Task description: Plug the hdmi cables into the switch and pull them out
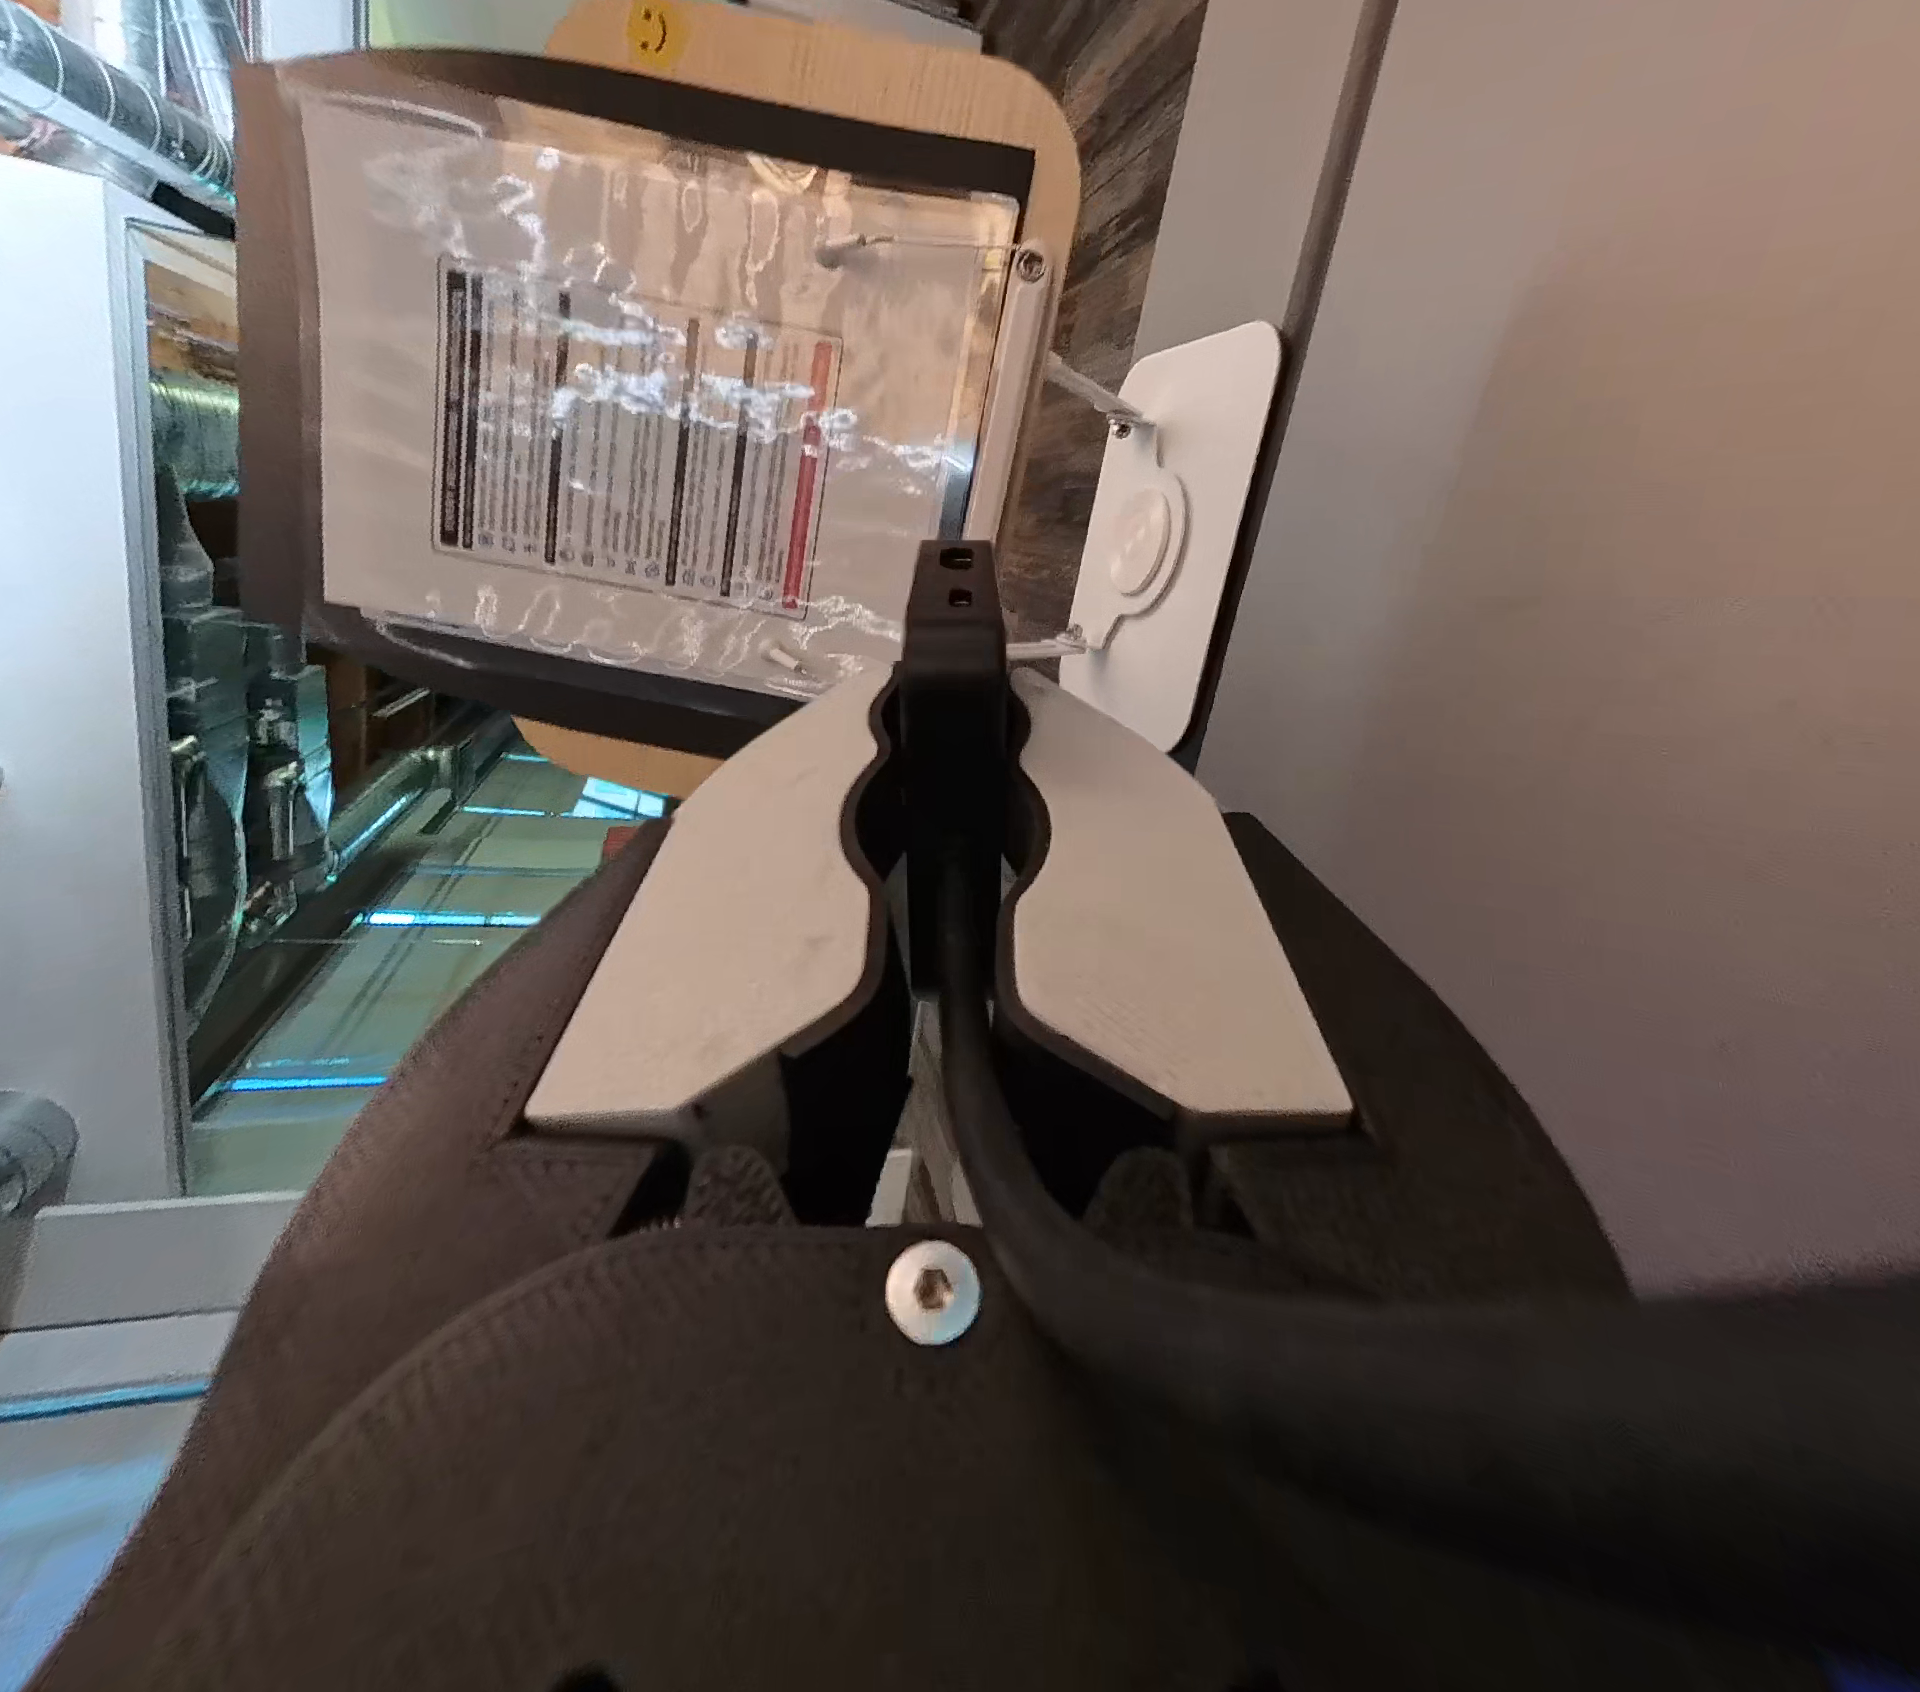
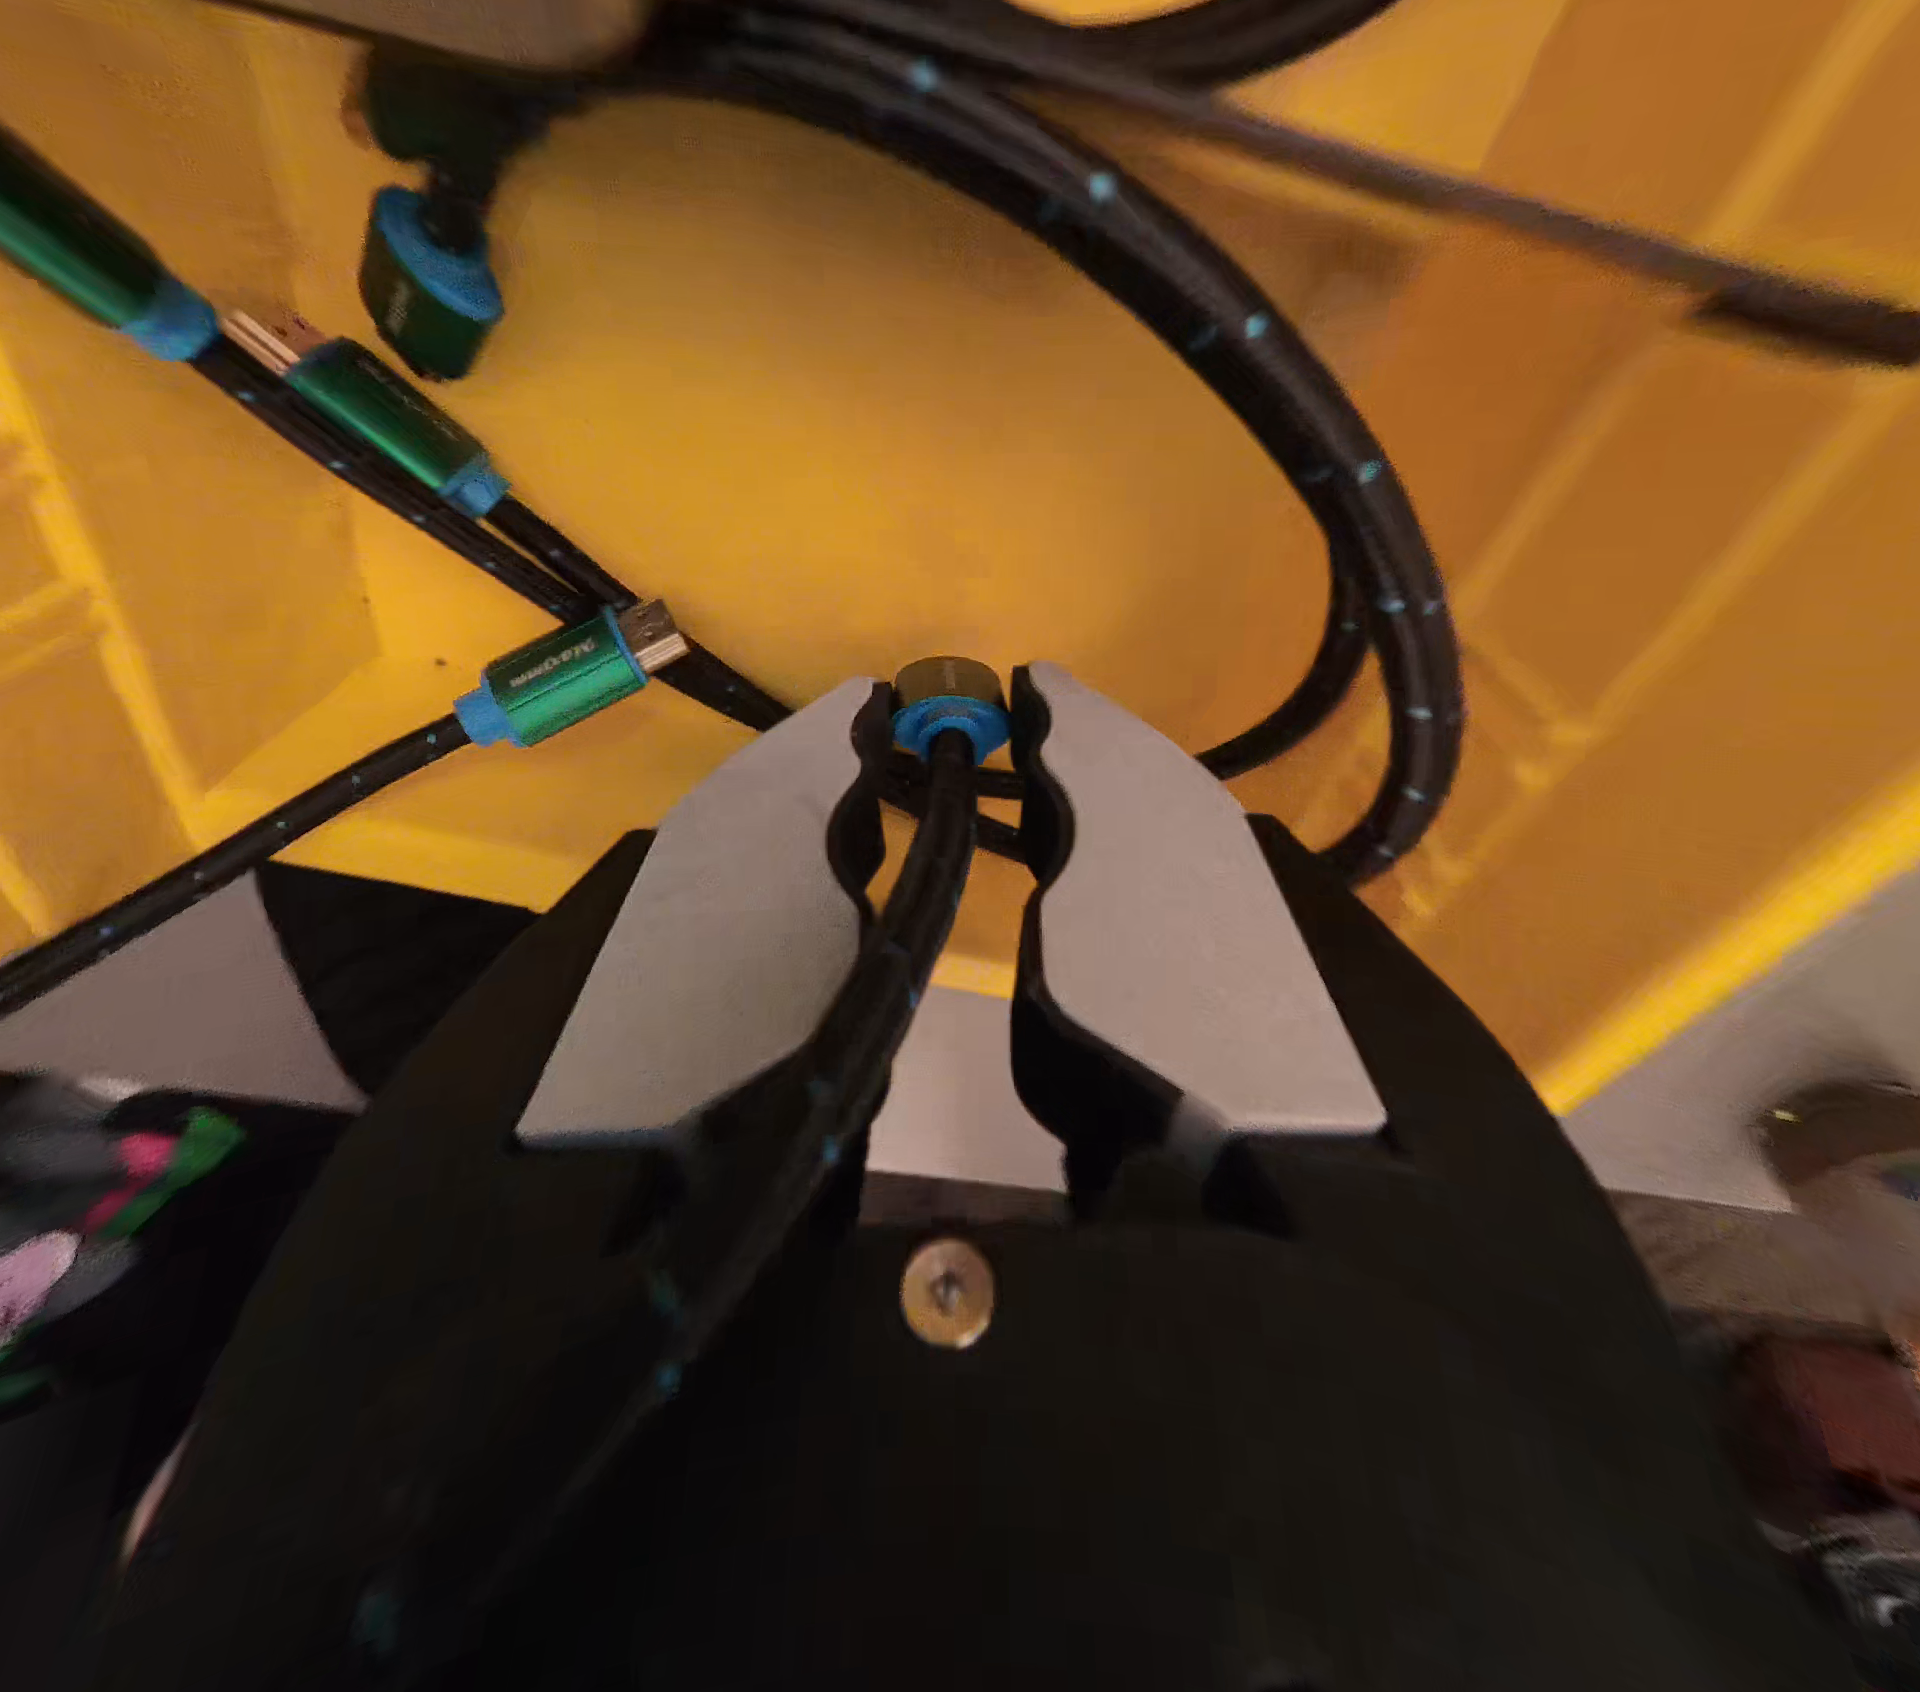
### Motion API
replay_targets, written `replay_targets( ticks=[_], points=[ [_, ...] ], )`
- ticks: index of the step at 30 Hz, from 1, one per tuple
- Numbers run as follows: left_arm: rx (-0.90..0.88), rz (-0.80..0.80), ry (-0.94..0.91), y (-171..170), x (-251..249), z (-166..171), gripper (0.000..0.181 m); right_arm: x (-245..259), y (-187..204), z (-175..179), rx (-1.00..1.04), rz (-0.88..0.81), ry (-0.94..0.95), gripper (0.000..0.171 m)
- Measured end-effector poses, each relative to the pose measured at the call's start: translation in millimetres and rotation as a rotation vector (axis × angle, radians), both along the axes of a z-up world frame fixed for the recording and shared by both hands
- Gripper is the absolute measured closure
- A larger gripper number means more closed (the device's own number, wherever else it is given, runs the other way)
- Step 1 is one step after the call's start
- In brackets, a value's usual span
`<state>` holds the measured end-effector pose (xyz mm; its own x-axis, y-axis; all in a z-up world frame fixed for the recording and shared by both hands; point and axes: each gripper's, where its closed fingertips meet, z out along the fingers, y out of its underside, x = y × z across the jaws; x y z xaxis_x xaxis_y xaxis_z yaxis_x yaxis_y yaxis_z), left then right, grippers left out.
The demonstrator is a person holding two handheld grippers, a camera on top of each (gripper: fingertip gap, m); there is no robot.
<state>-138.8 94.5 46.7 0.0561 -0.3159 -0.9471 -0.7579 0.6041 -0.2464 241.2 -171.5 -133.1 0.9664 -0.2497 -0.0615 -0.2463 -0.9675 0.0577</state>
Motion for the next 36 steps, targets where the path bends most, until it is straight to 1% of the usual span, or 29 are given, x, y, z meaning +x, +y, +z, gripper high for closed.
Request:
replay_targets(
  ticks=[2, 4, 6, 9, 12, 13, 16, 17, 20, 23, 25, 27, 29, 31, 32, 34, 35, 36],
  points=[
    [0.007, -0.016, 0.013, -4.4, 6.2, -1.7, 0.168, 6.4, -9.5, -3.3, -0.022, -0.054, 0.009, 0.147],
    [-0.004, -0.028, 0.028, -7.6, 10.8, -5.9, 0.168, 12.4, -9.7, 7.1, 0.044, -0.095, -0.008, 0.147],
    [-0.001, -0.027, 0.043, -7.6, 12.3, -8.5, 0.168, 22.2, -9.1, 20.7, 0.109, -0.135, -0.065, 0.148],
    [0.002, -0.021, 0.051, -7.5, 11.3, -8.6, 0.168, 32.4, -8.2, 22.8, 0.125, -0.167, -0.104, 0.148],
    [0.001, -0.027, 0.043, -12.1, 10.2, -5.5, 0.168, 29.3, 8.5, 13.8, 0.149, -0.236, -0.011, 0.142],
    [0.005, -0.027, 0.04, -13.3, 9.4, -3.5, 0.168, 26.9, 9.9, 11.7, 0.143, -0.242, 0.01, 0.14],
    [0.008, -0.023, 0.024, -14.8, 5.8, 2.8, 0.168, 25.6, 7.3, 15.4, 0.142, -0.19, -0.021, 0.135],
    [0.005, -0.021, 0.02, -14.6, 4.4, 4.1, 0.168, 25.3, 6.2, 20.9, 0.155, -0.19, -0.03, 0.132],
    [0.004, -0.008, 0.016, -11.9, -0.9, 7.1, 0.168, 26.7, 8.8, 50.3, 0.272, -0.2, -0.081, 0.131],
    [0.0, 0.006, 0.006, -7.7, -6.1, 9.8, 0.168, 36.6, 23.3, 93.4, 0.47, -0.143, -0.23, 0.132],
    [-0.002, 0.011, 0.001, -6.2, -8.4, 10.8, 0.168, 39.0, 42.0, 119.4, 0.631, -0.066, -0.306, 0.131],
    [-0.002, 0.012, 0.001, -5.9, -9.2, 11.2, 0.168, 48.0, 57.9, 134.5, 0.758, -0.03, -0.392, 0.132],
    [-0.002, 0.008, 0.002, -7.3, -8.6, 11.2, 0.168, 55.3, 68.5, 132.2, 0.792, 0.018, -0.43, 0.131],
    [-0.005, 0.001, 0.006, -9.0, -6.9, 10.0, 0.168, 63.2, 73.8, 118.9, 0.764, 0.097, -0.483, 0.132],
    [-0.006, -0.001, 0.01, -9.5, -6.1, 9.2, 0.168, 67.0, 74.8, 108.8, 0.739, 0.118, -0.495, 0.132],
    [-0.004, -0.003, 0.018, -10.0, -4.4, 7.7, 0.168, 67.2, 73.2, 82.8, 0.654, 0.151, -0.44, 0.132],
    [-0.002, -0.003, 0.021, -10.2, -3.5, 7.0, 0.168, 70.1, 72.2, 73.1, 0.625, 0.14, -0.427, 0.135],
    [0.0, -0.004, 0.024, -10.5, -2.5, 6.3, 0.168, 72.7, 71.1, 67.0, 0.604, 0.119, -0.412, 0.152]
  ],
)
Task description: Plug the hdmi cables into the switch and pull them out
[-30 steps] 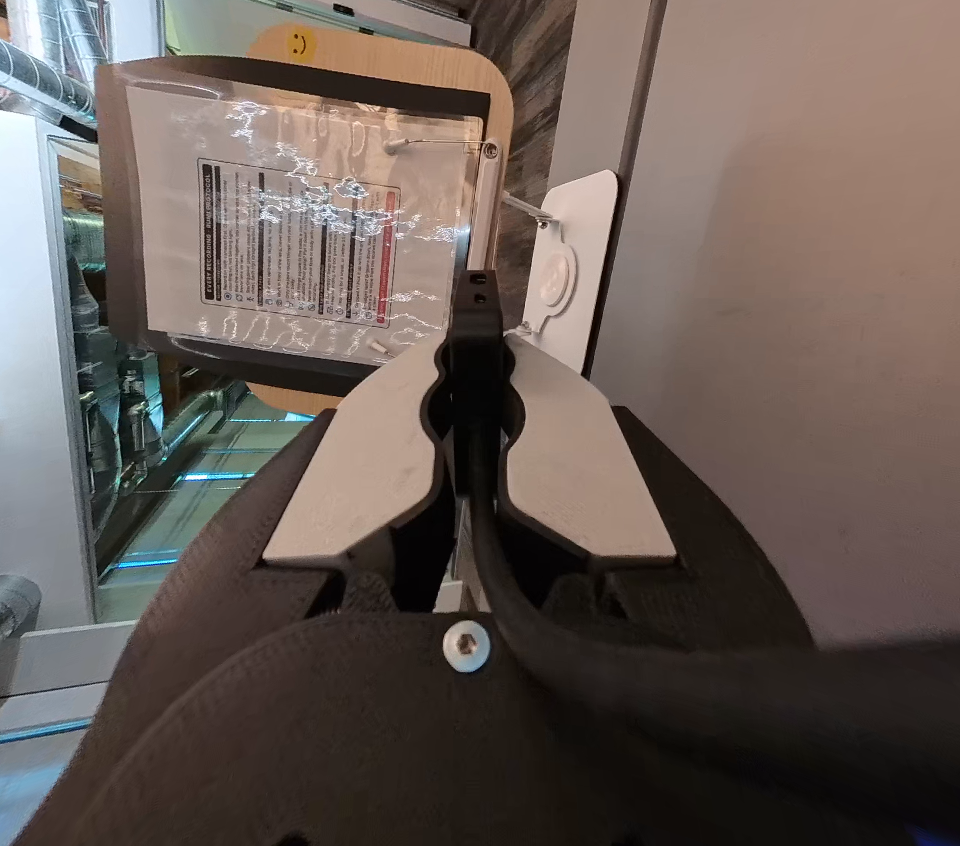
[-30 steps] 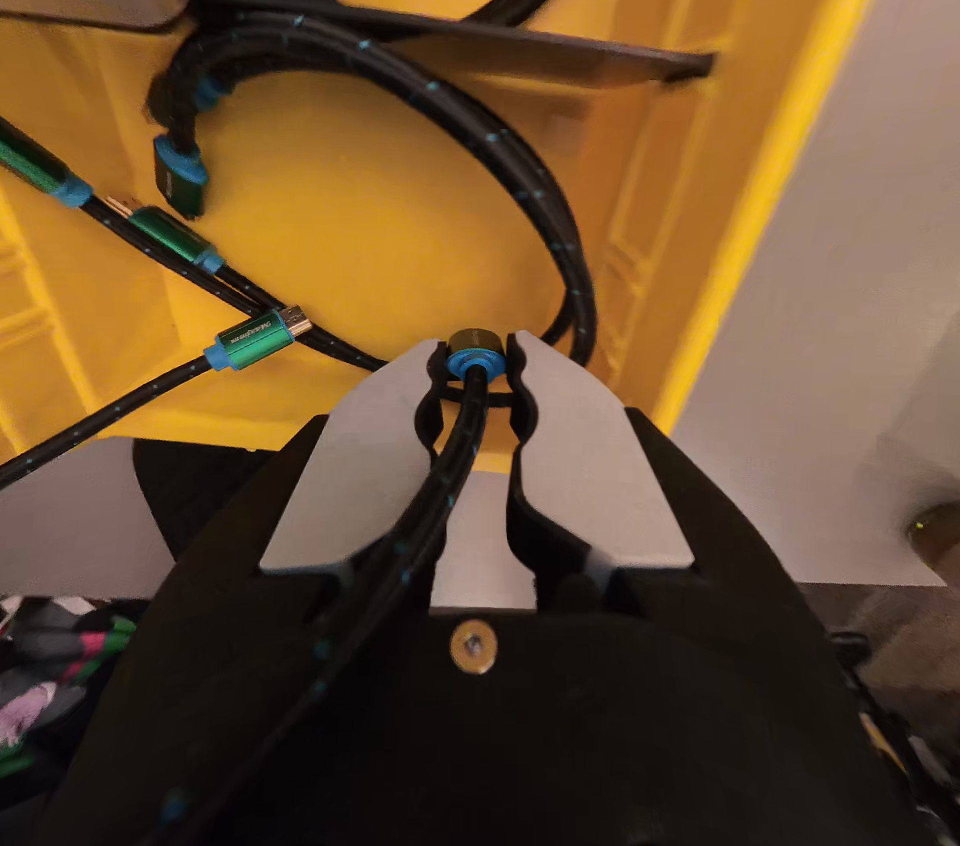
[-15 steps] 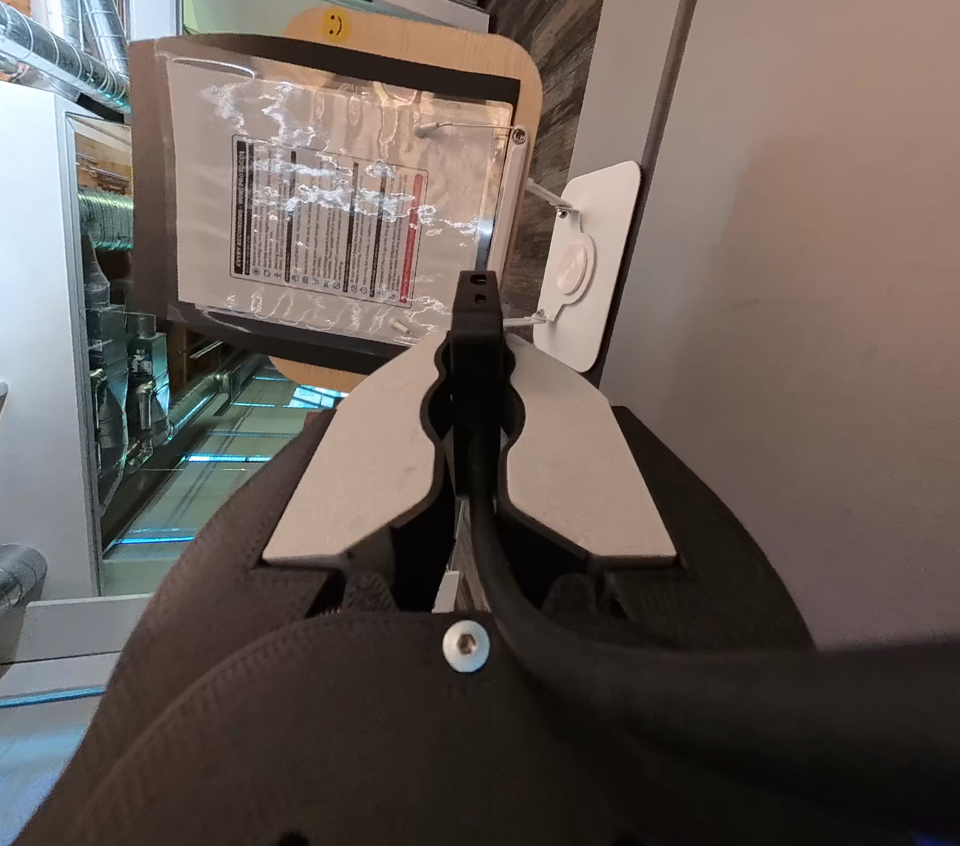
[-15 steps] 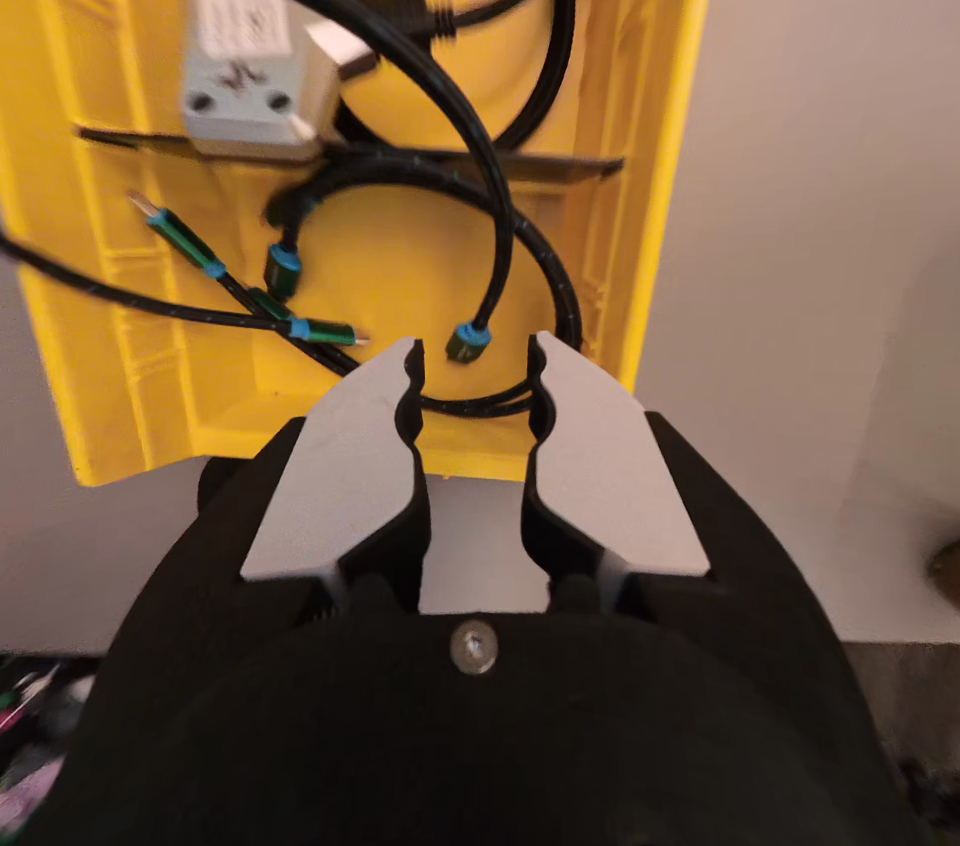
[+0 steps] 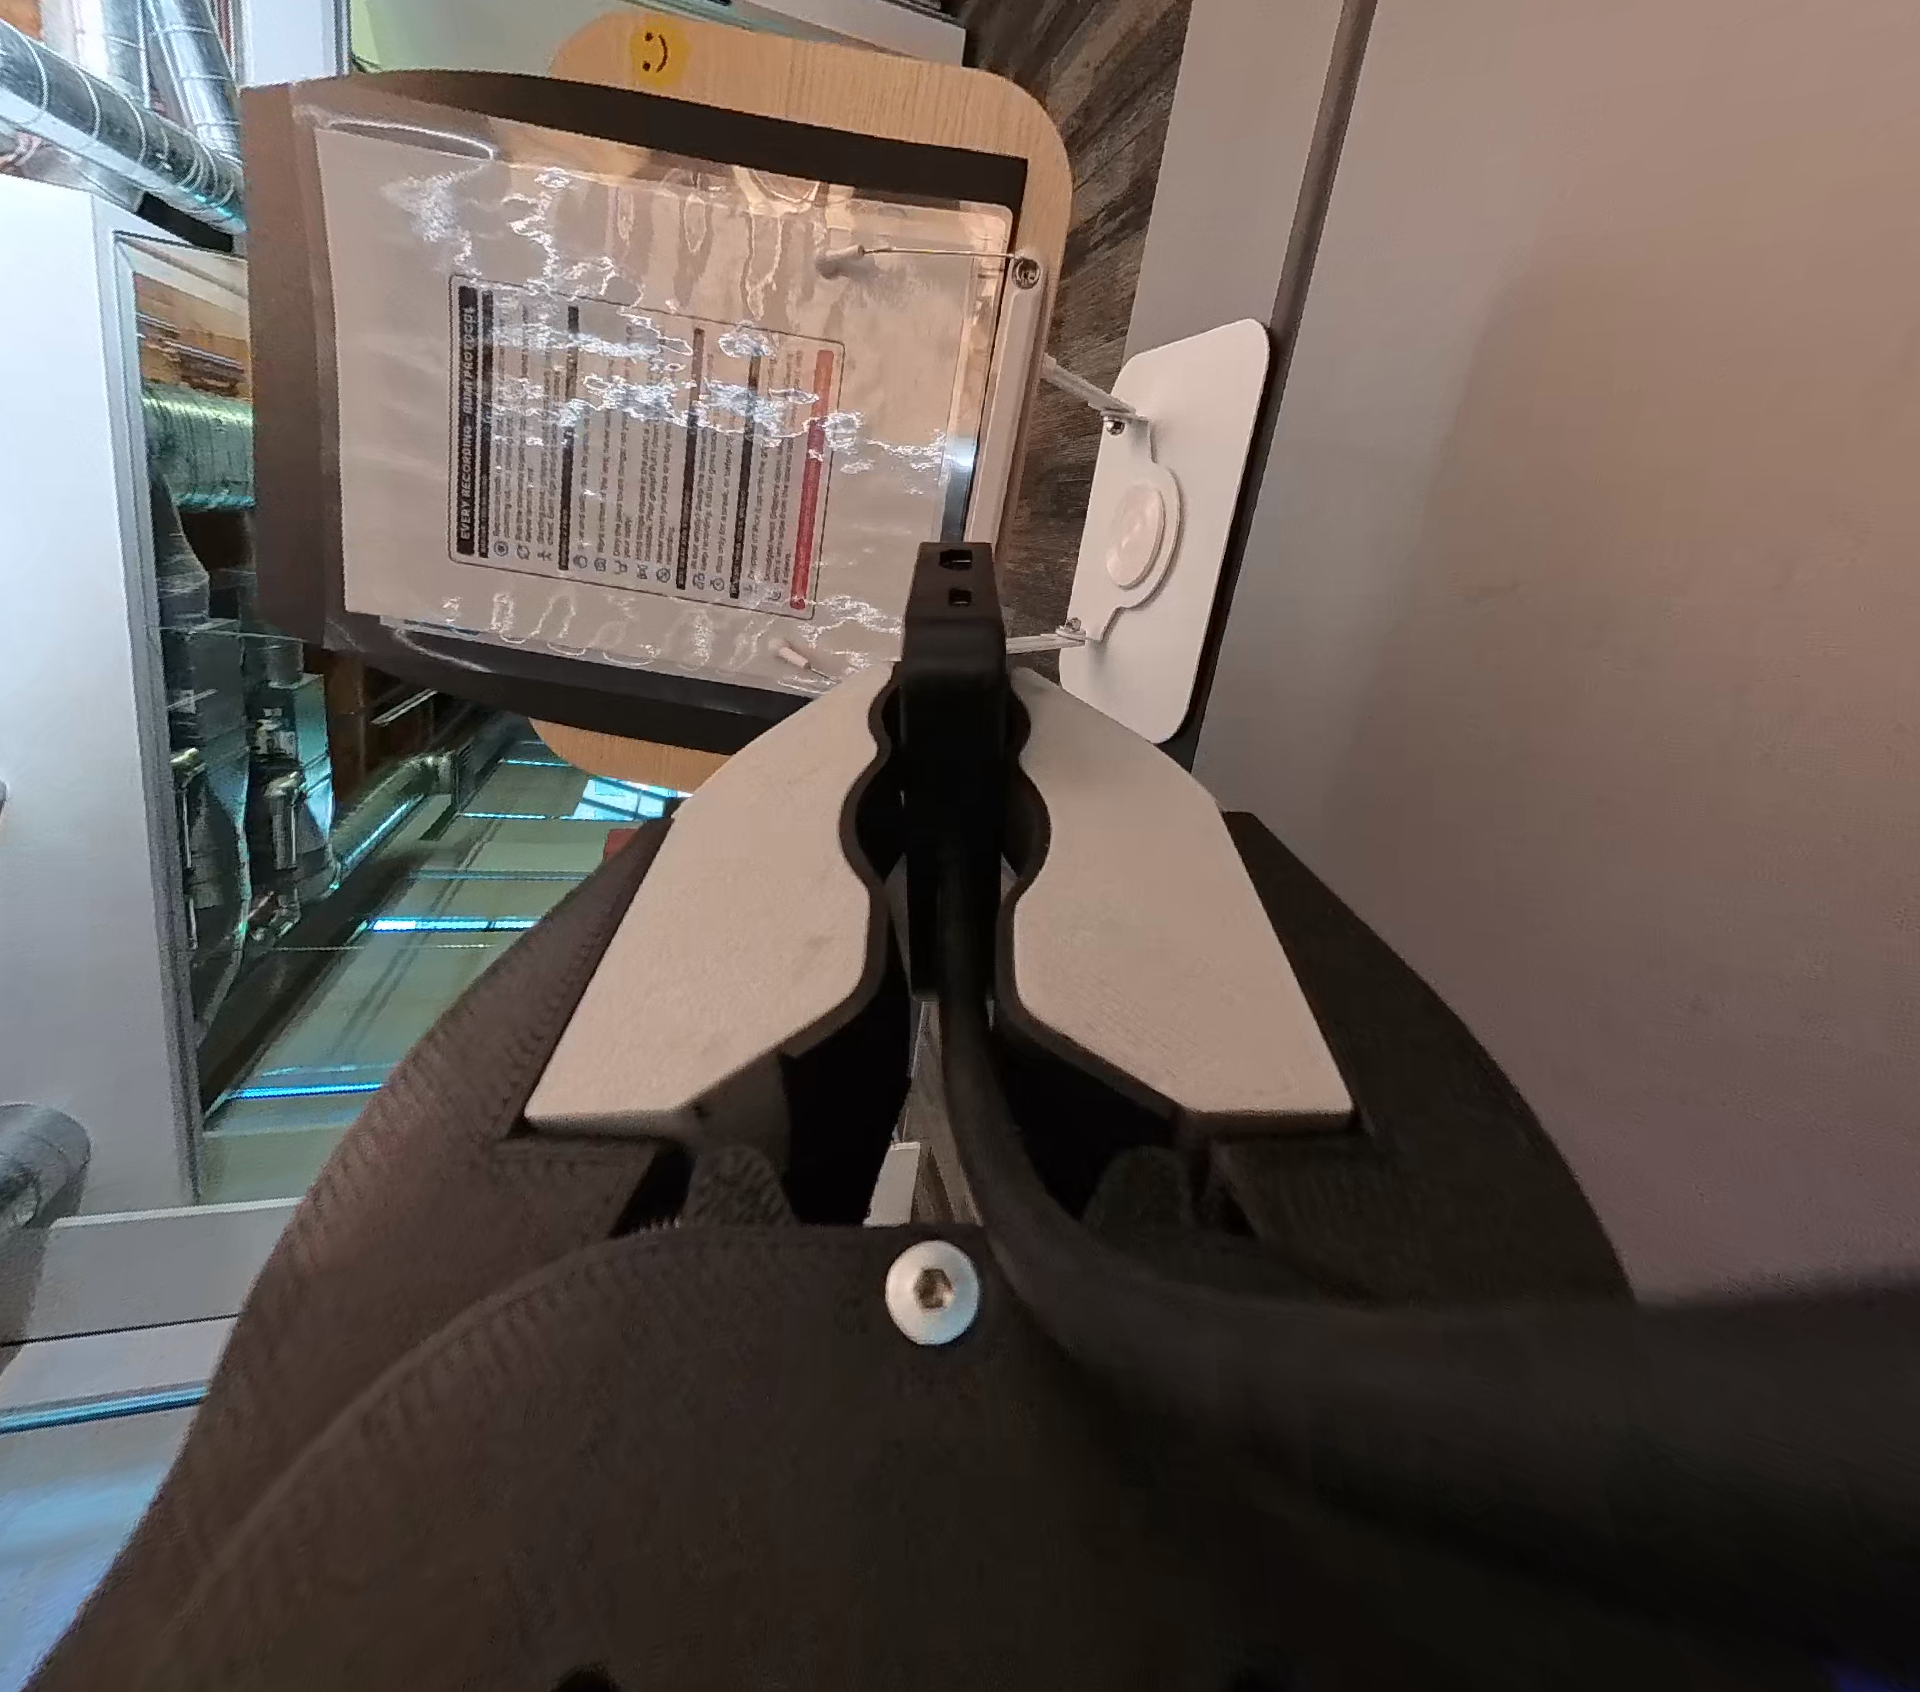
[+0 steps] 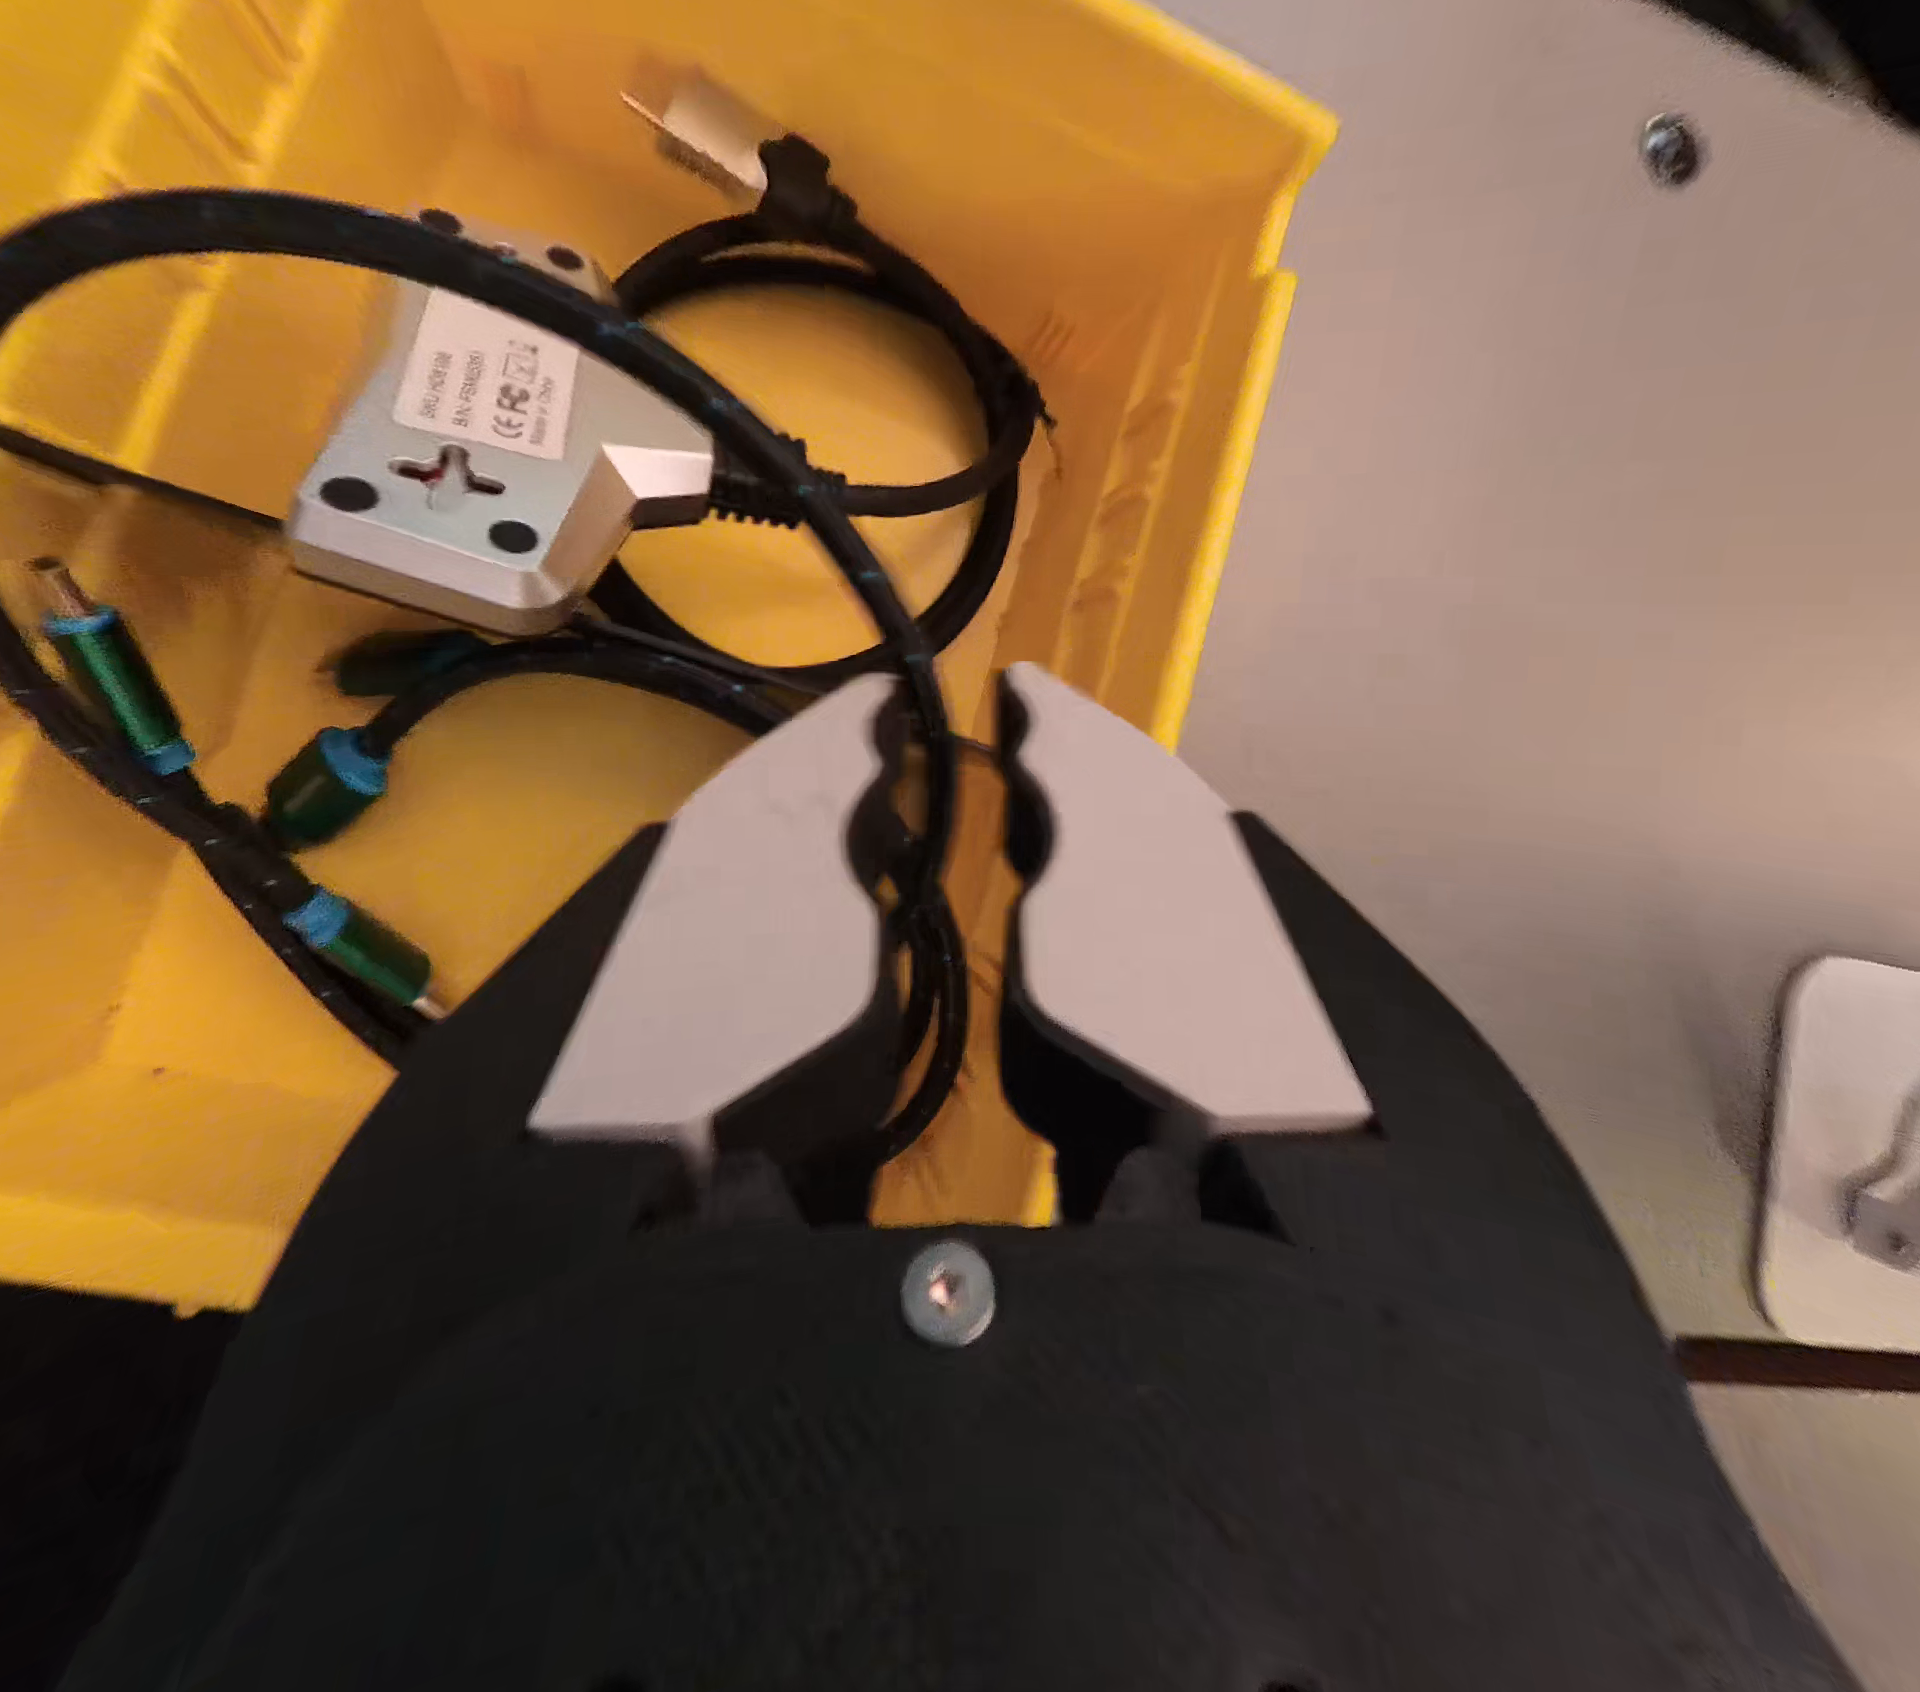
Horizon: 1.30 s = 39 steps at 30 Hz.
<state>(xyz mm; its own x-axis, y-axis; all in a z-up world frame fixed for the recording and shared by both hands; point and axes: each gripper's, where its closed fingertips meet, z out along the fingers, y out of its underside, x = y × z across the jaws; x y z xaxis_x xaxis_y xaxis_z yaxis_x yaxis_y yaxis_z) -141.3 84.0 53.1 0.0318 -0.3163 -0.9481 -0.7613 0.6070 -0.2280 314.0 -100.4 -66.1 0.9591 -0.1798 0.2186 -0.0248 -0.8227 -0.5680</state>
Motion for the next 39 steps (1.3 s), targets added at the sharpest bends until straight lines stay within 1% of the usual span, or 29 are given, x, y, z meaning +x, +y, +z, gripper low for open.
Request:
replay_targets(
  ticks=[2, 4, 7, 9, 11, 13, 14, 17, 20, 22, 26, 29, 33, 35, 37, 39],
  points=[
    [0.001, -0.003, 0.009, -1.1, 2.1, -1.9, 0.168, -4.9, 2.7, 3.1, 0.05, -0.02, 0.093, 0.156],
    [0.005, -0.006, 0.017, -2.1, 4.1, -3.4, 0.168, -16.3, -1.8, 18.8, 0.099, -0.054, 0.209, 0.159],
    [0.006, -0.006, 0.028, -2.6, 6.1, -5.5, 0.168, -25.2, -22.9, 44.0, 0.131, -0.191, 0.298, 0.161],
    [0.008, -0.007, 0.029, -3.3, 6.6, -5.7, 0.168, -36.7, -35.3, 47.6, 0.131, -0.252, 0.39, 0.164],
    [0.008, -0.008, 0.029, -4.3, 6.7, -5.5, 0.169, -47.4, -44.8, 41.9, 0.101, -0.284, 0.493, 0.164],
    [0.01, -0.01, 0.028, -5.5, 6.6, -4.7, 0.168, -47.1, -58.8, 29.0, 0.003, -0.276, 0.468, 0.163],
    [0.01, -0.01, 0.026, -5.9, 6.5, -4.3, 0.169, -51.0, -65.5, 23.5, -0.051, -0.246, 0.464, 0.163],
    [0.009, -0.01, 0.028, -6.3, 6.6, -4.4, 0.168, -66.9, -73.6, 31.9, -0.036, -0.188, 0.497, 0.163],
    [0.011, -0.007, 0.032, -6.1, 6.7, -5.2, 0.168, -74.1, -85.2, 28.3, -0.063, -0.249, 0.55, 0.164],
    [0.011, -0.009, 0.033, -7.1, 6.8, -5.0, 0.168, -79.1, -89.0, 22.6, -0.092, -0.258, 0.597, 0.163],
    [0.017, -0.009, 0.03, -8.1, 6.7, -2.7, 0.168, -88.3, -84.2, 26.3, -0.024, -0.284, 0.774, 0.163],
    [0.023, -0.01, 0.035, -10.1, 7.4, -2.4, 0.168, -99.1, -95.5, 9.8, -0.139, -0.278, 0.85, 0.162],
    [0.027, -0.016, 0.043, -13.1, 10.0, -3.6, 0.168, -93.0, -98.0, -4.6, -0.223, -0.253, 0.803, 0.162],
    [0.027, -0.019, 0.045, -14.2, 10.9, -4.1, 0.168, -83.9, -94.9, -13.1, -0.246, -0.264, 0.767, 0.162],
    [0.03, -0.02, 0.046, -14.9, 11.0, -3.7, 0.168, -82.3, -91.8, -23.5, -0.287, -0.24, 0.761, 0.161],
    [0.032, -0.02, 0.043, -15.1, 10.6, -2.8, 0.168, -83.3, -91.5, -30.9, -0.329, -0.229, 0.767, 0.156]
  ],
)
